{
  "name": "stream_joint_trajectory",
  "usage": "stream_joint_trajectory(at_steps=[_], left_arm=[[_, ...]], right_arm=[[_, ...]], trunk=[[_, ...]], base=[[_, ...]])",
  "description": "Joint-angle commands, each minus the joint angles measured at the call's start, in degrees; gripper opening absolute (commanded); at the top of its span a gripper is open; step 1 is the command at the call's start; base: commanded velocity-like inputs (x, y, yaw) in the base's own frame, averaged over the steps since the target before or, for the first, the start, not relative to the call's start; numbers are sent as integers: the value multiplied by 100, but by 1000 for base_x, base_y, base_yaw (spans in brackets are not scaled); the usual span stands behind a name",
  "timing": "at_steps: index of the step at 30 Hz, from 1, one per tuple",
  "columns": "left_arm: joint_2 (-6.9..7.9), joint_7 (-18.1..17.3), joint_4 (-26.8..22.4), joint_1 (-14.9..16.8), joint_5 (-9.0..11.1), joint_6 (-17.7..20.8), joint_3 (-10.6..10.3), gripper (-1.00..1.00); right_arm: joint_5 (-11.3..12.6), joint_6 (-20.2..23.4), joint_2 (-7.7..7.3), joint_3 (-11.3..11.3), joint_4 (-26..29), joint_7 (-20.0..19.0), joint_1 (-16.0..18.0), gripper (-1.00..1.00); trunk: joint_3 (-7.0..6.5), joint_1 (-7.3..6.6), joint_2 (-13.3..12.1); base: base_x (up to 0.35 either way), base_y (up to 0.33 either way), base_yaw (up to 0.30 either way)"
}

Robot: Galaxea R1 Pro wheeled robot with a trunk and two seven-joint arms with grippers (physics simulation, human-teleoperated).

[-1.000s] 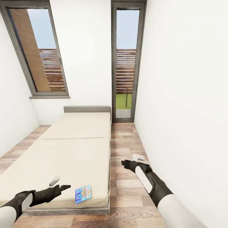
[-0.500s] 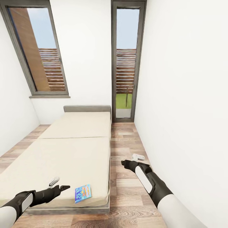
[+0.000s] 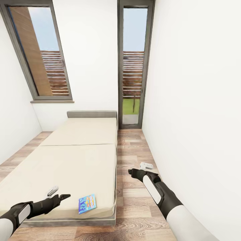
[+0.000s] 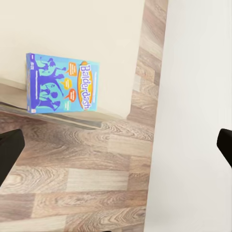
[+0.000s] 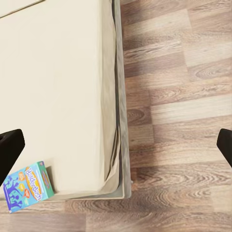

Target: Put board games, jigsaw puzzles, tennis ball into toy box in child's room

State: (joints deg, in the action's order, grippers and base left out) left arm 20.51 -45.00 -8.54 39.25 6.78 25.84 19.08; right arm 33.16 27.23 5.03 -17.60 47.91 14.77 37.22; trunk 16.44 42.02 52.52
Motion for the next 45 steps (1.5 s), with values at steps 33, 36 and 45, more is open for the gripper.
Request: stream_joint_trajectory(at_steps=[33, 36, 45], left_arm=[[-300, -14, 274, -5, 699, 1, 686, 100], [-296, -23, 289, -4, 706, 4, 699, 100], [-245, -38, 306, -9, 712, 26, 718, 100]], right_arm=[[68, -416, -32, 432, 34, 40, 4, 100], [89, -419, -62, 444, 34, 21, 5, 100], [209, -455, -39, 642, 70, 7, -1, 100]], trunk=[[601, 726, 1331], [655, 792, 1451], [816, 990, 1812]], base=[[0, 0, 0], [0, 0, 0], [0, 0, 0]])
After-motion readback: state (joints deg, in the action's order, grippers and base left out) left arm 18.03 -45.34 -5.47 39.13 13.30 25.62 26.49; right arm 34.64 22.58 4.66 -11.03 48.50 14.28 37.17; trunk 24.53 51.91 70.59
